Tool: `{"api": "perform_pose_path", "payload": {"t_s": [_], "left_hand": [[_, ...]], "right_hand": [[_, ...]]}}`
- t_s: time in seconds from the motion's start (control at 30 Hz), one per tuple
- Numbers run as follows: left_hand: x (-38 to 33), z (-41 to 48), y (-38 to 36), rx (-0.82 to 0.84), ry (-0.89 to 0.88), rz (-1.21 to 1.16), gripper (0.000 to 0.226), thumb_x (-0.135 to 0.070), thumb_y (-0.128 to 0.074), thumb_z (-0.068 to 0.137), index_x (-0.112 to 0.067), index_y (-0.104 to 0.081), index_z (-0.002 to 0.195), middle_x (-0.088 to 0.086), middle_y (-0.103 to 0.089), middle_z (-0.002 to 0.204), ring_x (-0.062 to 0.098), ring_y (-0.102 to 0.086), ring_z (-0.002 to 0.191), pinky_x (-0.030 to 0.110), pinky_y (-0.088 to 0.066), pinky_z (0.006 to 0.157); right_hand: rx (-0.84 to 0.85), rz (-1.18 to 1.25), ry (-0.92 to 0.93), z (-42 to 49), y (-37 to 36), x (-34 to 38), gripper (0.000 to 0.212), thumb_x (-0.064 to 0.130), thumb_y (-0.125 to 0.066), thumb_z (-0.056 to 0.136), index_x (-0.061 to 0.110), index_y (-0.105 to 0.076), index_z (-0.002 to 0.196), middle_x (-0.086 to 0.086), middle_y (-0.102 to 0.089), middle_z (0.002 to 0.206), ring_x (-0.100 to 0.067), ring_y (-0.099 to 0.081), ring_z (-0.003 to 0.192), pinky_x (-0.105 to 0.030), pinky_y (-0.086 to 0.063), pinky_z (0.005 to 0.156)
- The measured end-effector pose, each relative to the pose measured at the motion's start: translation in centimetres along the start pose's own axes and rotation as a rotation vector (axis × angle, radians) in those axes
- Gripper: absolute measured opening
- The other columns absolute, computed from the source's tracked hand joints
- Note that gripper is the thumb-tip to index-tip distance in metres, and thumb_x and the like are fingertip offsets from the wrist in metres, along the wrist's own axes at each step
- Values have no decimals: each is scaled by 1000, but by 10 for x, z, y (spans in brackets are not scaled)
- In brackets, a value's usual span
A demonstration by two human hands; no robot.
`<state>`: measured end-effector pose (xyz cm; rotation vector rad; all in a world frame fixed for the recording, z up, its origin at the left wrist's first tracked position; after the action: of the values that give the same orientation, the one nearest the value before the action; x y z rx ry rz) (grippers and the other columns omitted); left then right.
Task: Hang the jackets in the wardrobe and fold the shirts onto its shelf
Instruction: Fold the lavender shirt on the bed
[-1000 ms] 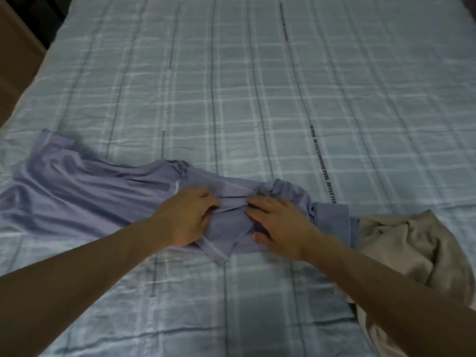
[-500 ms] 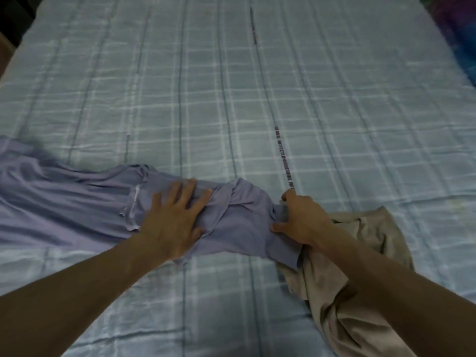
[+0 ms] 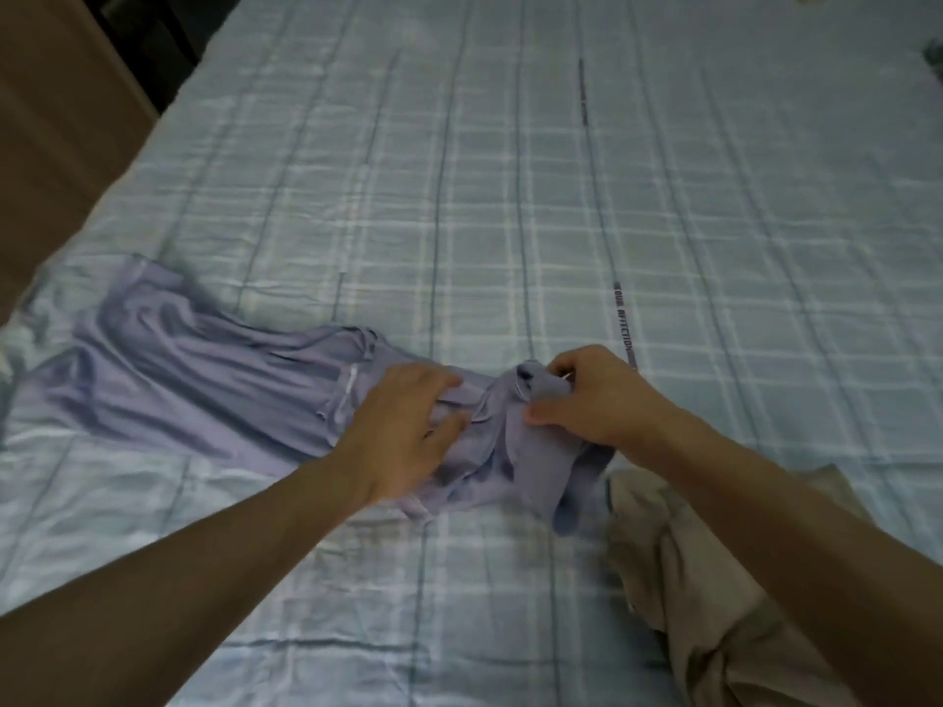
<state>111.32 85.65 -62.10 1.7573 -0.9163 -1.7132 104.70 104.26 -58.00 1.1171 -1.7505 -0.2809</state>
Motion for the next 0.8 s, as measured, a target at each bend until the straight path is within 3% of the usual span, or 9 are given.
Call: {"api": "perform_pose_path", "payload": {"t_s": [0.1,0.2,0.3,0.43,0.5,0.57,0.63,0.7,0.8], "left_hand": [[-10,-9,20,124,70,-536,32,-24,-67,89,-18,-63,120,-3,-66,117,7,-62,108,16,-49,85],[4,-17,42,199,181,-700,54,-41,-76,70,-32,-62,122,-12,-64,121,6,-61,112,30,-51,95],[23,-26,71,142,237,-604,76,-46,-90,59,-35,-56,126,-21,-60,119,-7,-58,105,21,-52,87],[65,-29,119,-165,291,-473,41,-19,-83,75,-22,-63,110,-13,-68,97,-1,-67,78,15,-53,58],[96,-29,142,-272,329,-333,20,-9,-70,81,-15,-67,99,-3,-71,85,9,-68,77,28,-57,63],[129,-30,162,-304,376,-300,13,-2,-64,81,-11,-68,89,-1,-69,77,13,-68,75,23,-54,59],[159,-31,178,-301,401,-342,23,0,-67,78,-20,-71,89,-8,-70,80,9,-69,79,17,-53,62],[183,-34,192,-287,413,-390,24,-4,-72,77,-27,-69,83,-9,-69,79,13,-70,83,23,-53,62],[211,-37,219,-311,397,-371,20,-4,-76,76,-22,-70,83,-9,-68,76,12,-68,77,21,-49,59]], "right_hand": [[-59,190,-42,7,-17,36,29,19,-75,78,19,-58,102,-6,-62,94,-21,-66,79,-28,-52,52],[-139,227,-30,16,-34,75,30,19,-69,85,20,-53,110,-7,-64,93,-17,-68,71,-32,-59,57],[-174,241,10,20,-59,116,35,24,-70,86,21,-52,116,5,-61,77,-5,-62,62,-21,-55,57],[-151,246,107,25,-105,175,60,55,-69,76,28,-49,126,3,-70,94,-17,-69,85,-38,-58,79],[-90,330,166,28,-129,203,45,44,-65,88,21,-51,124,0,-72,95,-14,-70,86,-35,-59,78],[-43,383,202,30,-149,224,35,34,-62,92,17,-54,121,0,-72,94,-9,-69,85,-28,-58,76],[7,465,215,36,-168,236,37,27,-63,93,14,-54,126,-4,-72,101,-14,-69,92,-30,-57,82],[49,475,248,45,-185,245,42,25,-64,92,15,-51,131,-4,-68,117,-13,-65,105,-30,-53,93],[85,450,356,55,-205,264,46,25,-64,92,18,-50,134,4,-59,129,-7,-56,118,-27,-46,101]]}}
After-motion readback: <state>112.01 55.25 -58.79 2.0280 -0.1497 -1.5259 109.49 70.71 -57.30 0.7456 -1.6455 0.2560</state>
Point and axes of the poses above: each hand's wrist, its own z-axis towards the middle knuckle, its own y-axis out of the back of the hand, x = y × z, the point moved 6 cm from there along z, towards the middle knuckle
